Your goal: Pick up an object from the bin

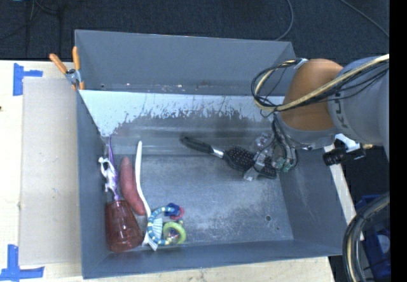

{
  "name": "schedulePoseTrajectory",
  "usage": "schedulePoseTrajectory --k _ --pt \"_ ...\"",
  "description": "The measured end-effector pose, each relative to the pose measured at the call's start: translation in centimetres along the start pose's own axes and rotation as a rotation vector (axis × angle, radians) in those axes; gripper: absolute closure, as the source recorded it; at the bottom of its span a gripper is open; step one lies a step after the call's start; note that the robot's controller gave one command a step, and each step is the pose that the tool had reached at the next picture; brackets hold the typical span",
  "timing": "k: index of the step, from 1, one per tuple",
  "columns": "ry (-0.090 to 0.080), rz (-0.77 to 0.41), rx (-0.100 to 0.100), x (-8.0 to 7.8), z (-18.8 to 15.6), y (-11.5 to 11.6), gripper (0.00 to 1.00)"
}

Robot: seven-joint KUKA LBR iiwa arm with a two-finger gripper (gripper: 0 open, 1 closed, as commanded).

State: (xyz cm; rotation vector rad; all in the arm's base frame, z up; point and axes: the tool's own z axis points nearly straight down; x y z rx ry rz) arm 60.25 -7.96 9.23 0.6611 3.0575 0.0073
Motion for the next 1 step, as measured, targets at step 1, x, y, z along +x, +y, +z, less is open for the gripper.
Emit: schedulePoseTrajectory --k 1 --pt "0.004 -0.001 0.001 0.07 -2.11 -0.02 1.0"
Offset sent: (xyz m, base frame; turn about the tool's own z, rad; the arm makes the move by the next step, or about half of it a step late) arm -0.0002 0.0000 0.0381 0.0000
